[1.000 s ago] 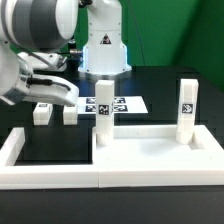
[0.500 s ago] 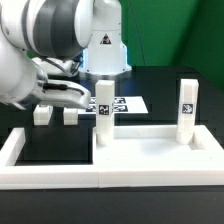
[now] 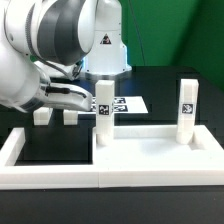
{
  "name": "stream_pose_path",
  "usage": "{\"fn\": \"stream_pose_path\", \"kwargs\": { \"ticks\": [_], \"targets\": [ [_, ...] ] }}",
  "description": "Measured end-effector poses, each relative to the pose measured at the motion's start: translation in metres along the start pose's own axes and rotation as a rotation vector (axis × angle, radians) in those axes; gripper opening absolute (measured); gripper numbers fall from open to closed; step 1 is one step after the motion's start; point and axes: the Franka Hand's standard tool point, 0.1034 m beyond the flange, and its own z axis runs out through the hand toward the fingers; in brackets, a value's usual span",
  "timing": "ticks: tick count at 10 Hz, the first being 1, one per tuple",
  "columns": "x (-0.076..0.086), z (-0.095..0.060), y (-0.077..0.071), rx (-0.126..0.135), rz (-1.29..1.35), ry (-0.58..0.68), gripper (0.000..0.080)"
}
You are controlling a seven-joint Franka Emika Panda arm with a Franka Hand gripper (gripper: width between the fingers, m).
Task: Assemble desk
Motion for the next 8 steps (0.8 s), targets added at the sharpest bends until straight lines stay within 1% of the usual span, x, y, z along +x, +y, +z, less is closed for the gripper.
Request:
{"fn": "stream_pose_path", "kwargs": {
  "ticks": [1, 3, 5, 8],
  "targets": [
    [-0.002, 0.008, 0.001, 0.003, 0.005, -0.015, 0.0649],
    [-0.012, 0.022, -0.005, -0.002, 0.005, -0.029, 0.0649],
    [-0.014, 0.028, -0.010, -0.011, 0.007, -0.038, 0.0649],
    [-0.010, 0.031, -0.008, -0.015, 0.010, -0.040, 0.0649]
  ]
}}
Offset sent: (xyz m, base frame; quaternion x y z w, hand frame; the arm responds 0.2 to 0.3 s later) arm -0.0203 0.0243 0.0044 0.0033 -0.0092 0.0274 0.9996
